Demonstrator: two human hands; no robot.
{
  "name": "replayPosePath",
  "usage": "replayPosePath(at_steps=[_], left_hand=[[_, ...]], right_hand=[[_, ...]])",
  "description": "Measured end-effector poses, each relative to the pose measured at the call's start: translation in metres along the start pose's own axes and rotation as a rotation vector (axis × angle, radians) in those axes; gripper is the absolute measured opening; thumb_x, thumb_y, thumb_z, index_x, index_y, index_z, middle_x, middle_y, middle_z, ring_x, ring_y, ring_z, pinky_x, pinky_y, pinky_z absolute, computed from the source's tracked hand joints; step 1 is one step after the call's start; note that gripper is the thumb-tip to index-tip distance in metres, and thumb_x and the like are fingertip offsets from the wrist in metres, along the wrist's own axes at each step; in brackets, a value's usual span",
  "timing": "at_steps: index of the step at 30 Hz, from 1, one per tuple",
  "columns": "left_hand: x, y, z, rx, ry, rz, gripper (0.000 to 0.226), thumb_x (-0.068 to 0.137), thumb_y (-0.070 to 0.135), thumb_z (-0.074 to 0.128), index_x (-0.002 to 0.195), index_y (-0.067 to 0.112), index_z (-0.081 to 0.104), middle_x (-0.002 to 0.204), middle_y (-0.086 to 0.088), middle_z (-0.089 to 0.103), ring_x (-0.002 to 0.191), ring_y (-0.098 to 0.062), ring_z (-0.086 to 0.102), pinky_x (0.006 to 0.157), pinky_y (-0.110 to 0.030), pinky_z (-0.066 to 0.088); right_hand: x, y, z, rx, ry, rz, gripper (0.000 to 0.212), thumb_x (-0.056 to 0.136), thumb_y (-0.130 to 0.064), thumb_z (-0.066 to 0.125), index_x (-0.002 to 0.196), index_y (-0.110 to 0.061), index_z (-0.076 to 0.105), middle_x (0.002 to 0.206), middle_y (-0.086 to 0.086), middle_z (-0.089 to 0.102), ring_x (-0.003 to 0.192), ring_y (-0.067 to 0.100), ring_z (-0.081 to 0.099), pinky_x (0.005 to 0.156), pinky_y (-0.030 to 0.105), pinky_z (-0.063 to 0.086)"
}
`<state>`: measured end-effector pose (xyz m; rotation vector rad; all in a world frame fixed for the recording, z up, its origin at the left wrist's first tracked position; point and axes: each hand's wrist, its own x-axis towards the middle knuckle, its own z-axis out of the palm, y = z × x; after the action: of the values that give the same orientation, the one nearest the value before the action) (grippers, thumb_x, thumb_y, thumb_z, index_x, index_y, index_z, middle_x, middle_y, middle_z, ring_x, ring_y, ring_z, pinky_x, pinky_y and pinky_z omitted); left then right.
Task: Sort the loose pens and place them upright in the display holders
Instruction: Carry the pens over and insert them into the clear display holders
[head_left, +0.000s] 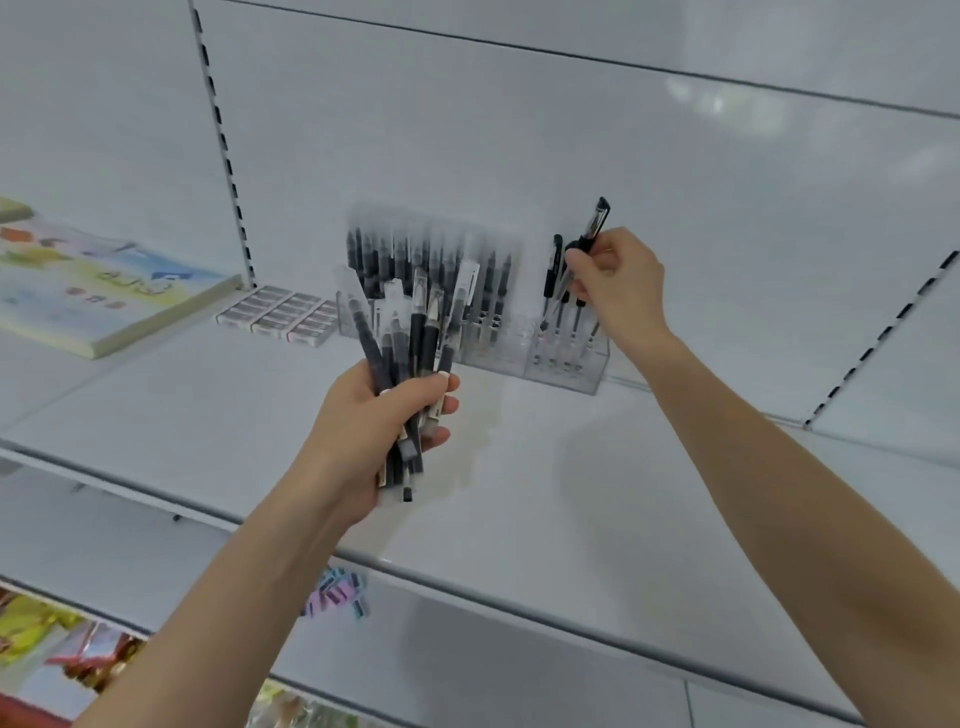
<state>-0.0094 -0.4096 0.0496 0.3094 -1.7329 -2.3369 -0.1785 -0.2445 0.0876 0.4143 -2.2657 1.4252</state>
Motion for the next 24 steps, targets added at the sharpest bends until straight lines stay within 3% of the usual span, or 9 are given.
replayPosePath(at_steps=[7,11,14,17,21,24], left_hand=[[0.04,0.011,-0.029,0.066,-0.202,-0.015,0.009,0.084,0.007,0.06,0.093,0.006,0.063,0.082,0.0,0.071,0.059,-0.002,0.064,0.054,-0.018,0.053],[0.054,0.012,-0.038,0.067,-0.288,-0.043,0.018,0.083,0.009,0.062,0.101,0.003,0.062,0.083,0.0,0.072,0.062,-0.004,0.066,0.056,-0.018,0.053],[0.059,0.011,-0.039,0.054,-0.33,-0.06,0.016,0.083,0.009,0.061,0.099,0.005,0.063,0.082,0.0,0.073,0.066,-0.005,0.067,0.056,-0.018,0.053],[0.061,0.009,-0.039,0.034,-0.352,-0.07,0.011,0.084,0.007,0.06,0.095,0.008,0.063,0.083,-0.001,0.073,0.068,-0.006,0.068,0.056,-0.019,0.054],[0.06,0.007,-0.036,0.017,-0.371,-0.078,0.011,0.083,0.007,0.061,0.094,0.008,0.063,0.082,-0.001,0.074,0.071,-0.008,0.069,0.056,-0.02,0.054],[0.061,0.006,-0.035,0.022,-0.382,-0.069,0.012,0.083,0.007,0.061,0.095,0.006,0.063,0.084,-0.001,0.075,0.071,-0.008,0.069,0.056,-0.02,0.054]], right_hand=[[0.002,0.003,0.018,-0.161,0.001,0.075,0.026,0.087,-0.014,0.061,0.067,-0.023,0.046,0.067,0.001,0.057,0.049,0.002,0.058,0.058,0.019,0.053],[-0.003,0.009,0.028,-0.306,0.008,0.143,0.017,0.088,-0.016,0.061,0.075,-0.011,0.05,0.077,0.015,0.063,0.052,0.006,0.059,0.067,0.03,0.053],[-0.003,0.013,0.033,-0.334,0.019,0.165,0.025,0.086,-0.018,0.063,0.068,-0.017,0.047,0.077,0.019,0.067,0.046,-0.001,0.059,0.069,0.034,0.054],[-0.002,0.013,0.037,-0.341,0.024,0.195,0.021,0.086,-0.017,0.063,0.073,-0.016,0.047,0.079,0.019,0.068,0.063,0.018,0.063,0.075,0.037,0.054],[-0.006,0.012,0.038,-0.345,-0.002,0.226,0.014,0.085,-0.019,0.064,0.084,-0.011,0.054,0.075,0.009,0.064,0.059,0.006,0.059,0.067,0.024,0.05],[-0.021,0.006,0.03,-0.307,0.078,0.23,0.019,0.085,-0.024,0.064,0.096,-0.009,0.06,0.084,0.007,0.065,0.076,0.016,0.06,0.066,0.016,0.046]])
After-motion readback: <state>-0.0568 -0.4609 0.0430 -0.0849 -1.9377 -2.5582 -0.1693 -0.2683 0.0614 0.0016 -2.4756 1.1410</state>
